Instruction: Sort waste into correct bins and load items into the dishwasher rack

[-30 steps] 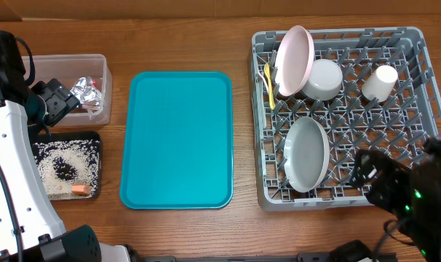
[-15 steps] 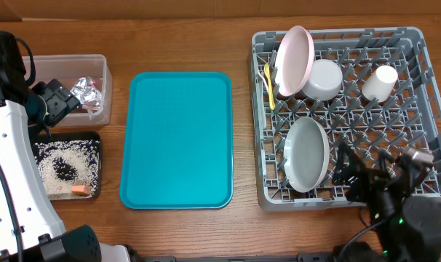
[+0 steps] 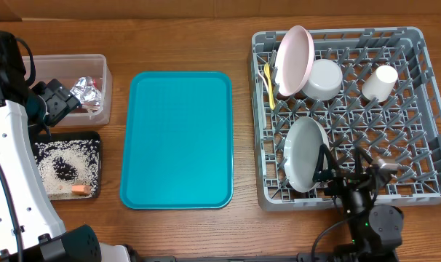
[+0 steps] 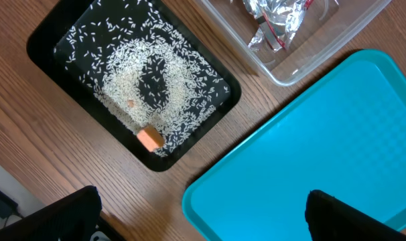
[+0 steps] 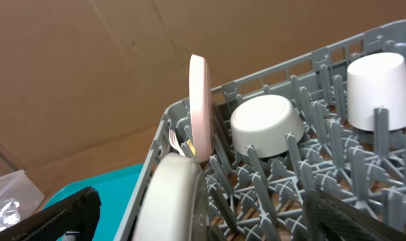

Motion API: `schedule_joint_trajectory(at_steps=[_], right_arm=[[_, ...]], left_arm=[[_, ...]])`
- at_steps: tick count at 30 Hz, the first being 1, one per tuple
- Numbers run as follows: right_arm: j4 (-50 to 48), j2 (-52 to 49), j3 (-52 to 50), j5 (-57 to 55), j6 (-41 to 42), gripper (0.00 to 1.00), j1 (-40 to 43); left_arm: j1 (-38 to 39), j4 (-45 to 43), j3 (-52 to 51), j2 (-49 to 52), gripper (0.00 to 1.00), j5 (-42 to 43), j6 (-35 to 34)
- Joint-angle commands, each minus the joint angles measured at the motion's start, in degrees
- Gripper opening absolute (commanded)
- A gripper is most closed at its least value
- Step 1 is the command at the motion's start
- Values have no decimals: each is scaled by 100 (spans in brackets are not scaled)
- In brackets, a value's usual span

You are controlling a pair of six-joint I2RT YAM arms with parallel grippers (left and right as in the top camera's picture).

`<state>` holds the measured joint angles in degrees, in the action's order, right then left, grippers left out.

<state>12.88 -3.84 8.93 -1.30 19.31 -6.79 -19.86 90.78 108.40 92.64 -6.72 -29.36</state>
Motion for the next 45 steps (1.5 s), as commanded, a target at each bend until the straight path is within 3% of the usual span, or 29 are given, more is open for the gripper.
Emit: schedule_joint_trajectory(at_steps=[1, 16, 21, 25, 35, 45], right_arm=[[-260, 341, -385, 105, -46, 100, 15], [-378, 367, -603, 144, -269, 100, 551], [-1373, 367, -852, 361, -654, 100, 573], [-1521, 367, -846, 400, -721, 100, 577], [-820, 367, -846, 402, -863, 100, 573], [-826, 367, -846, 398, -868, 100, 575]], left_arm=[[2, -2, 4, -13, 100, -76, 107], [2, -2, 4, -13, 100, -76, 107], [2, -2, 4, -13, 100, -76, 107], [2, -2, 4, -13, 100, -76, 107], [2, -2, 4, -13, 100, -76, 107], [2, -2, 4, -13, 100, -76, 107]])
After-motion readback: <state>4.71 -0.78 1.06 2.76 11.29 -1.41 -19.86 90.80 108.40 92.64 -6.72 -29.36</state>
